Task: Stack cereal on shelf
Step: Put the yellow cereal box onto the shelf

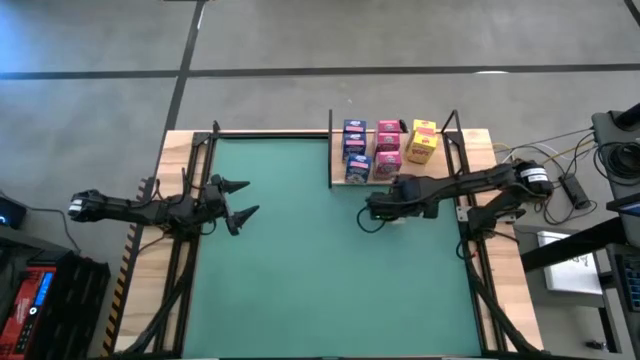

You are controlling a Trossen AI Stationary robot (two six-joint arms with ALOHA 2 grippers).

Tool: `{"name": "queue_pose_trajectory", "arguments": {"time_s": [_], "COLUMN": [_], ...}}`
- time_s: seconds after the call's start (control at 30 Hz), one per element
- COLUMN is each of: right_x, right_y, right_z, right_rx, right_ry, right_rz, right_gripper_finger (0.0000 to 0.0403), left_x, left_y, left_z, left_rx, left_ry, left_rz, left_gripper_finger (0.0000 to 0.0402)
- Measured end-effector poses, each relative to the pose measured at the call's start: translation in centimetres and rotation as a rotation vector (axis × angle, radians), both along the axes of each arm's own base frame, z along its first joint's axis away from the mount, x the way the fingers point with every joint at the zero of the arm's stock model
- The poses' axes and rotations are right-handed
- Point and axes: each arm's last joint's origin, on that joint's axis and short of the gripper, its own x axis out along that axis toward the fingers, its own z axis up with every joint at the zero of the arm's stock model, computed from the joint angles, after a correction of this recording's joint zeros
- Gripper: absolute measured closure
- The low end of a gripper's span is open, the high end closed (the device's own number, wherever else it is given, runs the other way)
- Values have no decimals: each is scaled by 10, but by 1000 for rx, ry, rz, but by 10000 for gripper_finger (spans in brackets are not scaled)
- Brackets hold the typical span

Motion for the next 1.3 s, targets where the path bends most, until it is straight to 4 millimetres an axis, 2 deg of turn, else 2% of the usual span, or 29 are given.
{"name": "queue_pose_trajectory", "arguments": {"time_s": [0.7,0.93,1.07,1.3], "right_x": [-64,-72,-72,-71], "right_y": [-2,-3,-3,-3], "right_z": [-31,-34,-33,-33], "right_rx": [-52,-71,-66,-65], "right_ry": [16,26,44,39], "right_rz": [-254,-245,-187,-194], "right_gripper_finger": [264,261,238,174], "left_x": [0,0,0,0], "left_y": [0,0,0,0], "left_z": [0,0,0,0], "left_rx": [0,0,0,0], "left_ry": [0,0,0,0], "left_rz": [0,0,0,0], "left_gripper_finger": [3,3,3,3]}}
